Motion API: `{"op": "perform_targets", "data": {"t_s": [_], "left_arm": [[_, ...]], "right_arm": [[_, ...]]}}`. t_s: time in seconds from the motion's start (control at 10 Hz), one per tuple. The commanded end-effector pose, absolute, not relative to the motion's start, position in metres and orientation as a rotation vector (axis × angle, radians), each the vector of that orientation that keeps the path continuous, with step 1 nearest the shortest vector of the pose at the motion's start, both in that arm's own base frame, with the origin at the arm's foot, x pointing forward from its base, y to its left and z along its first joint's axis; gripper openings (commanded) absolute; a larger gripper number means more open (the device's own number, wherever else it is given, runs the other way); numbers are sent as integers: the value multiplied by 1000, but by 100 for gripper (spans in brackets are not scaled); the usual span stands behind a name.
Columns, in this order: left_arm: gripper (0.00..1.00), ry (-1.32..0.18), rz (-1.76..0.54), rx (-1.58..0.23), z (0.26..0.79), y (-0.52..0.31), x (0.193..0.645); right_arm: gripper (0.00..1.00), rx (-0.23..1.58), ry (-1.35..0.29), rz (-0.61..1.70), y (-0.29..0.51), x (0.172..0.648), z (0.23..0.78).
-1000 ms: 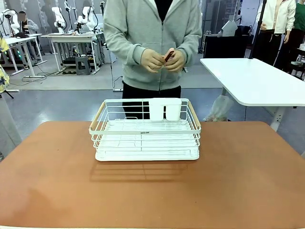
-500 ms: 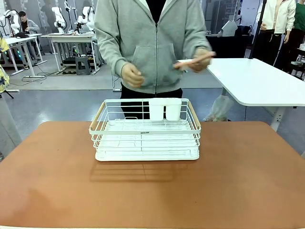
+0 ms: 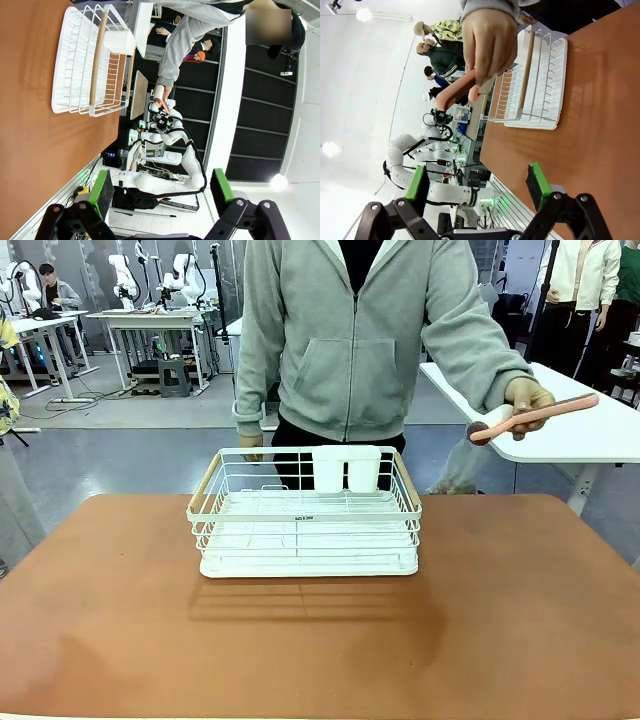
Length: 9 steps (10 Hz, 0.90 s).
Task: Clean the table.
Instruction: Pick up the Lint Roller when the human hands it over.
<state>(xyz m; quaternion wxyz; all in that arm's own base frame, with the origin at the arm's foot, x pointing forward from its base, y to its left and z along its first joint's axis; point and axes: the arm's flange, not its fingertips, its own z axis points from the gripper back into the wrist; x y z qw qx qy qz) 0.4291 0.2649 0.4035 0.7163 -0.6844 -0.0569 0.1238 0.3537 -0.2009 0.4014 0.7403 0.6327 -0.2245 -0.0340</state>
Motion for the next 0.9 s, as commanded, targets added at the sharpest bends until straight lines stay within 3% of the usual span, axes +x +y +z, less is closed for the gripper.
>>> {"op": "perform_targets", "data": {"t_s": [0.0,0.7,0.8], "left_arm": [[100,-123,259,-1514,405,266,424],[100,-123,259,-1514,405,266,424],[100,-123,259,-1514,405,266,424]], "right_arm": [[100,1391,-492,-67,-201,353,404],[100,1388,-492,-74,-201,354,401],[100,1355,-526,-231,-175,342,426]]}}
